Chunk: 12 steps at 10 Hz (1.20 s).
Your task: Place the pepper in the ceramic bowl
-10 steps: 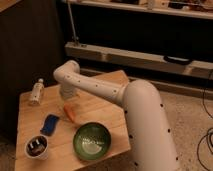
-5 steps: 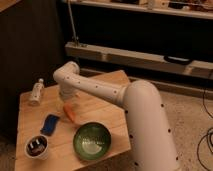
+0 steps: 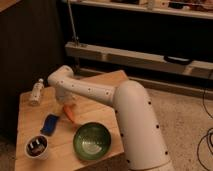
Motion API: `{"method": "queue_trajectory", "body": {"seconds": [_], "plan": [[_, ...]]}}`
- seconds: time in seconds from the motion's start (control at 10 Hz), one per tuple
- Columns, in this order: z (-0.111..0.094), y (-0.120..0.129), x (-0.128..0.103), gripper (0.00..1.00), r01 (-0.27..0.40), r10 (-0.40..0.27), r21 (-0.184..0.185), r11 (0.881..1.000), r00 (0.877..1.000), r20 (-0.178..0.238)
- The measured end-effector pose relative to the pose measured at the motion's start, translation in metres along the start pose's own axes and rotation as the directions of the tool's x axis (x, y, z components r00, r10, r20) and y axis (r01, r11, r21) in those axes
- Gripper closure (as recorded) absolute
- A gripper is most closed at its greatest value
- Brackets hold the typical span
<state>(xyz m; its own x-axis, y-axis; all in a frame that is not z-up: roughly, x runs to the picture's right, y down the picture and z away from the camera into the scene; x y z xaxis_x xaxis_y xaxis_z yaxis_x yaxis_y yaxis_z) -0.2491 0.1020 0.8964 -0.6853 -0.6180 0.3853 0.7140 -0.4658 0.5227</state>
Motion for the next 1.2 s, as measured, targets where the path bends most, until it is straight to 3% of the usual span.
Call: {"method": "queue_trajectory", "body": {"seconds": [0.1,0.5,0.8,1.0,1.2], "plan": [[0.002,0.000,0.000,0.27,0.001,-0.001,0.001,1.000,1.000,0.006],[0.006,-0.001,-0.001,0.71,0.013,-0.013,0.003,1.000,1.000,0.023],[-0.012,0.005,-0.009,0.99,0.018,-0.018,-0.007,1.000,0.999,0.035],[-0.044,0.021,-0.020,1.00,0.005,-0.005,-0.003,1.000,1.000,0.015],[-0.081,0.042,-0.044,1.00,-0.006,0.006,0.008,1.000,1.000,-0.013]]}}
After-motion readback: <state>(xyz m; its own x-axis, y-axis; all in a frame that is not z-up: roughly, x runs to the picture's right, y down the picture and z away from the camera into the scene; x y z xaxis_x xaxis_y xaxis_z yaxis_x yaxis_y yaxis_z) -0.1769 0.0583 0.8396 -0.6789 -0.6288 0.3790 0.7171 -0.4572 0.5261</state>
